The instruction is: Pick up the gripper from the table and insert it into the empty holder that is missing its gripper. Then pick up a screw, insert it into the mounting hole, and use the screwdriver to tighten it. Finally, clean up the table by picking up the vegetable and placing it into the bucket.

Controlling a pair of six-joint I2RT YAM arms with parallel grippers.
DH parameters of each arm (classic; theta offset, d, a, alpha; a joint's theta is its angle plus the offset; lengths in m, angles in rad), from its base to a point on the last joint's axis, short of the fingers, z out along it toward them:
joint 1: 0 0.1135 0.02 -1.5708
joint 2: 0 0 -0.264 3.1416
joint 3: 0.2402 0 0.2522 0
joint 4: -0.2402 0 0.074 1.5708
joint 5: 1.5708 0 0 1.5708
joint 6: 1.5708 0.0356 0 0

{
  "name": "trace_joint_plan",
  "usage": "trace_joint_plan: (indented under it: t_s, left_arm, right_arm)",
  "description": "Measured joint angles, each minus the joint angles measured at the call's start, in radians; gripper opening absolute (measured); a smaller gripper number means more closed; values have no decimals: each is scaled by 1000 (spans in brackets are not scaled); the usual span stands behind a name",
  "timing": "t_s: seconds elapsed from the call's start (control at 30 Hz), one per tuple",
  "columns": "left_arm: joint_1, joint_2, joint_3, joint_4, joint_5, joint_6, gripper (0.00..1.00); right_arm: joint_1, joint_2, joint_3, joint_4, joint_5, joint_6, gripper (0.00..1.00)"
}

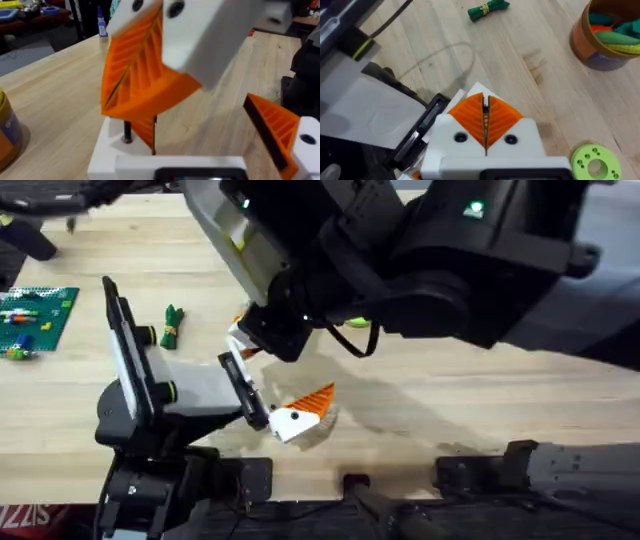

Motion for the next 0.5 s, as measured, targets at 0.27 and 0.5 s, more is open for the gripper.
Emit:
trace_joint_plan:
  t_s: [0.27, 0.5]
  left_arm:
    - [0, 0, 0, 0, 0, 0, 986]
    - [0, 0, 0, 0, 0, -1, 986]
  right_arm:
    - [-3, 0, 0, 0, -1, 0, 7]
    - [-5, 6, 0, 3, -4, 0, 7]
